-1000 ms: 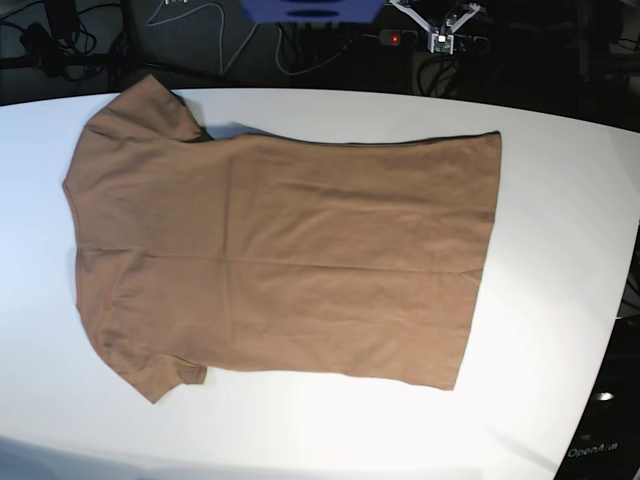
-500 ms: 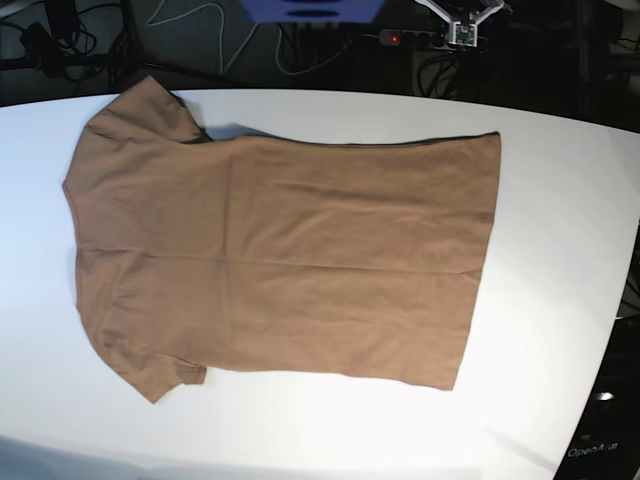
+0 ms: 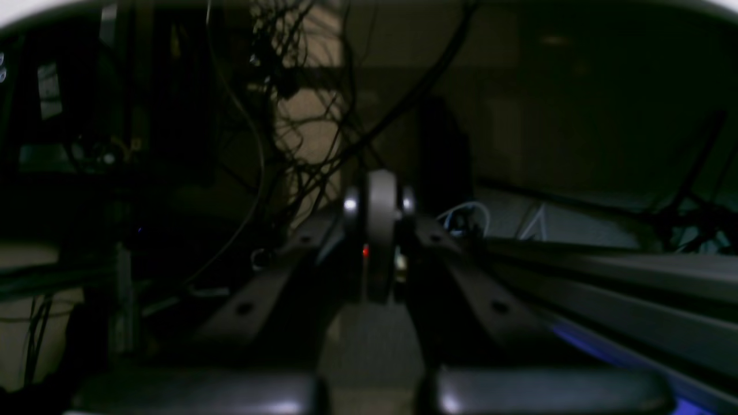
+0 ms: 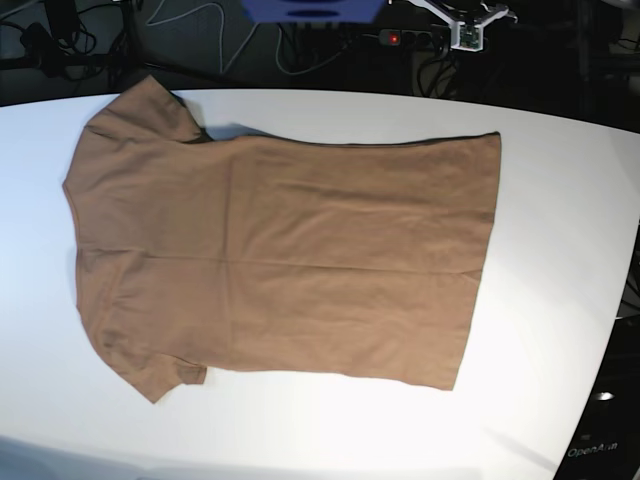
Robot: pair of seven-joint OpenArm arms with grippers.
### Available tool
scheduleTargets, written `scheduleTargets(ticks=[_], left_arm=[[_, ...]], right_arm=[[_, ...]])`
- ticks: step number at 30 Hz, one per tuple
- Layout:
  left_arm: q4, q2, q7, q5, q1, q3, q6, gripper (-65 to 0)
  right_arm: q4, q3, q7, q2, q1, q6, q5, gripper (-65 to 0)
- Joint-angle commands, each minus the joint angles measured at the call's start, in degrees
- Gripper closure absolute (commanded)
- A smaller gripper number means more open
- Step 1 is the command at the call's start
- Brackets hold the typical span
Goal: Fold the T-shirt properly
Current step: 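Move both grippers out from rest toward the shirt's collar edge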
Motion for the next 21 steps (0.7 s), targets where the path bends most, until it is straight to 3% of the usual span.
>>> scheduleTargets(ticks=[1, 8, 21], left_arm=[[1.9, -0.2, -1.3, -0.1, 1.7, -0.1, 0.2, -0.7], [8.0, -0.7, -1.3, -0.1, 4.6, -2.7, 0.2, -0.7], [7.5, -0.7, -1.3, -0.2, 4.2, -5.3, 0.2, -0.7]], right_arm=[[2.0, 1.0, 1.4, 0.4, -2.2, -0.5, 1.3, 0.0], [10.1, 1.5, 1.4, 0.6, -5.3, -0.5, 1.7, 0.0], [22.1, 0.0, 1.2, 1.6, -7.8, -0.2, 1.7, -0.1]])
